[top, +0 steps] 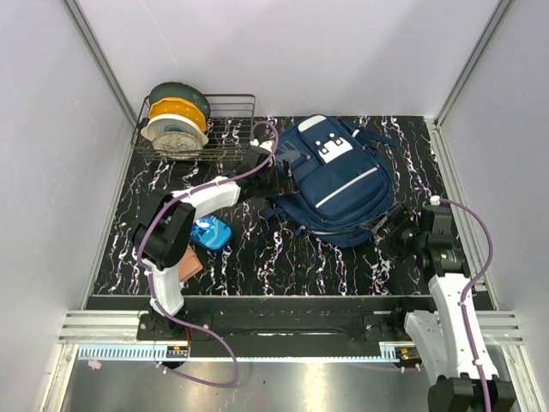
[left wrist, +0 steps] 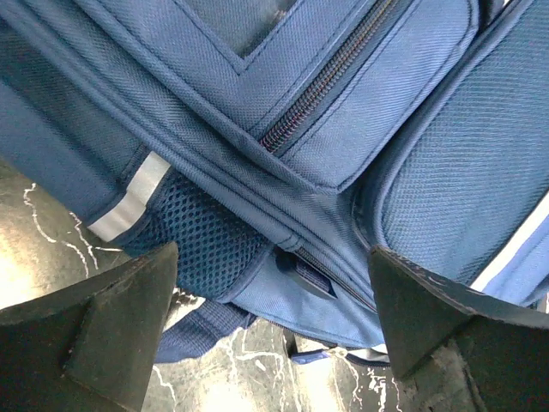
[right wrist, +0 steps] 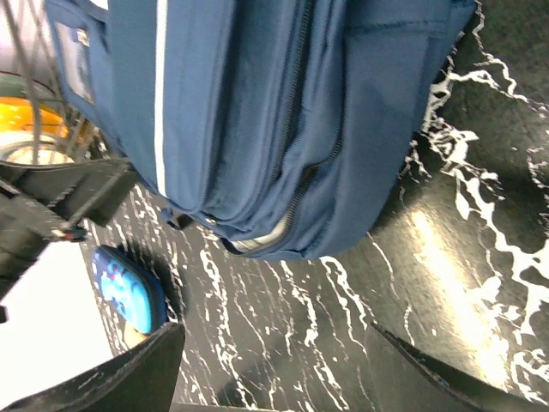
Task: Pack the student bag
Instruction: Zip the student bag at the center of the board.
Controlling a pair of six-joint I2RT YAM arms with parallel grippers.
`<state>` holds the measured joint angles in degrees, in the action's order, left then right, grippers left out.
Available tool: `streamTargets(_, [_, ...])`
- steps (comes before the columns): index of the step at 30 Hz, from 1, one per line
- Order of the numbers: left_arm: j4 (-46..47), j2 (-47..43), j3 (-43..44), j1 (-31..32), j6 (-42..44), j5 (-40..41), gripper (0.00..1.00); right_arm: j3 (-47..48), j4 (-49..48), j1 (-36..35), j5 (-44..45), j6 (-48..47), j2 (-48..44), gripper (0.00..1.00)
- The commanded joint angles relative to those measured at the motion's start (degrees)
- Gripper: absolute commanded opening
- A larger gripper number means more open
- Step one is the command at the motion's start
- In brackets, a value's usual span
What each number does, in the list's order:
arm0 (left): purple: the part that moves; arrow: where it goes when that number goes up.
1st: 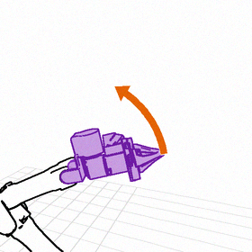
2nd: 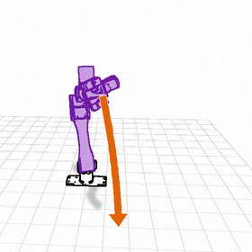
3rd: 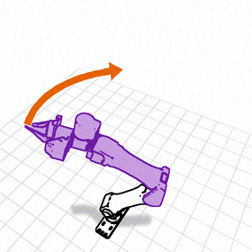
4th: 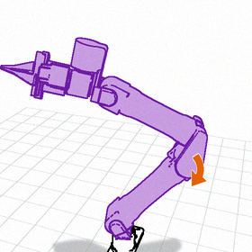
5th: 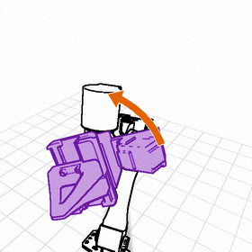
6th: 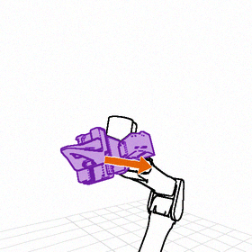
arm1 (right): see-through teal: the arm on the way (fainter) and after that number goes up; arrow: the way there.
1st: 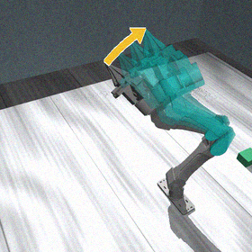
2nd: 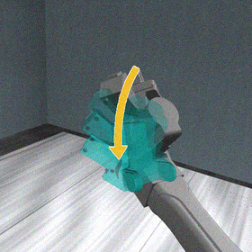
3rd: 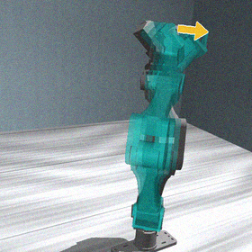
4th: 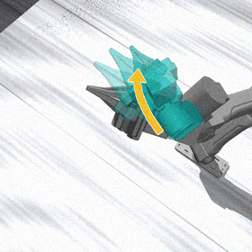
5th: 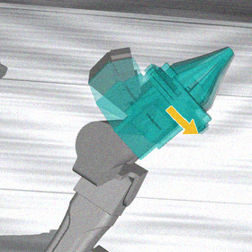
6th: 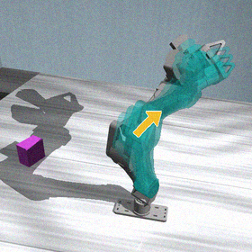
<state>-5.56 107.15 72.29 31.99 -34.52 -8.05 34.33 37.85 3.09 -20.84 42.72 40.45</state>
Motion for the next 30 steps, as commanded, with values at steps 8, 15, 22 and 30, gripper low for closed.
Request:
streamTargets(8, [8.3,6.7,6.4,-0.1,-6.5,-2.4,0.72,-2.2,-4.8,-4.4,-5.6,6.3,-4.8,0.81])
streamTargets(15, [8.1,9.5,8.1,-0.1,-7.5,-2.7,0.29,-2.0,-8.4,-21.6,6.7,11.1,0.5,0.73])
streamTargets(22, [4.1,8.4,9.0,-0.3,-8.5,-3.5,0.00,1.7,-15.1,-35.8,20.7,16.9,13.2,0.75])
streamTargets(30, [2.6,1.1,5.8,-0.3,-9.4,-5.0,0.00,12.5,-20.3,-50.0,39.2,20.9,33.2,0.79])
